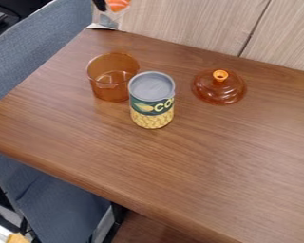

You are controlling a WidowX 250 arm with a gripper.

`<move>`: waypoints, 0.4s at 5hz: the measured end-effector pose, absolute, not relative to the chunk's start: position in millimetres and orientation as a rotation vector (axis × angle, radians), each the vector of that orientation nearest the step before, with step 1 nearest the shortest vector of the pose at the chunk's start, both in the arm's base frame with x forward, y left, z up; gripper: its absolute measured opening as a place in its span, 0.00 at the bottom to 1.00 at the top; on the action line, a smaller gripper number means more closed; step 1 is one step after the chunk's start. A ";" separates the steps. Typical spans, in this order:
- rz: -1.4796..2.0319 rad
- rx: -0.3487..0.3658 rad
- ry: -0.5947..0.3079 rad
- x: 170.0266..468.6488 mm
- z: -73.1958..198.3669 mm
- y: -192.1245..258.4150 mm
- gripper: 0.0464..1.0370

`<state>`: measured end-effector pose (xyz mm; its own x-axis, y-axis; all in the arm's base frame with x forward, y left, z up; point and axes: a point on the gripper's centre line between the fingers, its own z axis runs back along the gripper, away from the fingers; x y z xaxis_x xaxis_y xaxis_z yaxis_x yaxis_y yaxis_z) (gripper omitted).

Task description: Moves the orange object to the bottom centre of the table

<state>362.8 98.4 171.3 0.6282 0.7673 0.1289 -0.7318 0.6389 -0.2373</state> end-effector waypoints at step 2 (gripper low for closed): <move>0.690 -0.111 -0.259 307.6 145.2 40.9 0.55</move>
